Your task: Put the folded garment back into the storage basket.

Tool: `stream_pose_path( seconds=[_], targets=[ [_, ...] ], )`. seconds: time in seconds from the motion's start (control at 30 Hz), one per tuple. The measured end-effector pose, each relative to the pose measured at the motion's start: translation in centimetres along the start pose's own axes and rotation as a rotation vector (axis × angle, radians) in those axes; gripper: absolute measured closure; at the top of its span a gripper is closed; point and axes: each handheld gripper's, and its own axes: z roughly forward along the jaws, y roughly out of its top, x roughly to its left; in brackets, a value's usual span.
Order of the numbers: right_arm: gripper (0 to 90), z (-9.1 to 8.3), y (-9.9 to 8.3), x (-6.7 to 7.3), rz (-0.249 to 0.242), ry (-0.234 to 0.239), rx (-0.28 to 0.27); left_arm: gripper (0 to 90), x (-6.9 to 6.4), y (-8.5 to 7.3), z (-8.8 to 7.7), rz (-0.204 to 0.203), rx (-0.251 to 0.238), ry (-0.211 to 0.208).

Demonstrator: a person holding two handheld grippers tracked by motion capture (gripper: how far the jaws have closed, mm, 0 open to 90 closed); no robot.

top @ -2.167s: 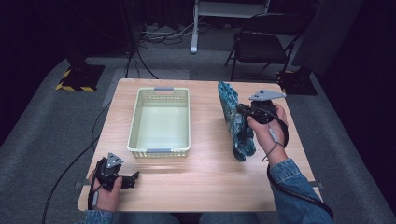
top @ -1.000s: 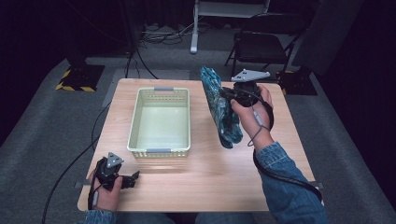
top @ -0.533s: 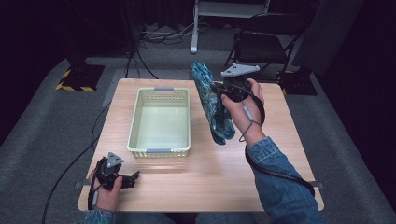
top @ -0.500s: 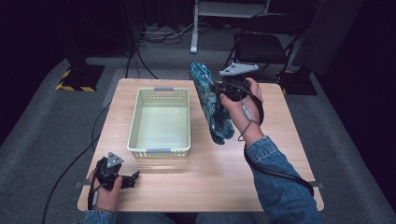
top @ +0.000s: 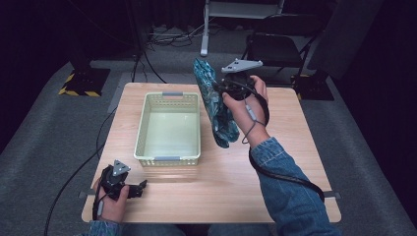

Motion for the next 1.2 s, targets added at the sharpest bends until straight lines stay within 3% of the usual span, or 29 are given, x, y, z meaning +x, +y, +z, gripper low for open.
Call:
stream_pose_path(
  seconds=[0.7,1.0,1.2],
  targets=[
    [86.0,3.5,2.2,3.1,0.018,0.065,0.000,0.2,0.0,0.0,0.0,-0.001,-0.001,0.001],
    [86.0,3.8,3.3,4.0,0.016,0.066,-0.010,0.2,0.0,0.0,0.0,0.001,0.000,0.000],
    [85.9,5.0,3.1,4.7,0.020,0.056,0.025,0.2,0.0,0.0,0.0,0.001,-0.001,0.001]
  ],
)
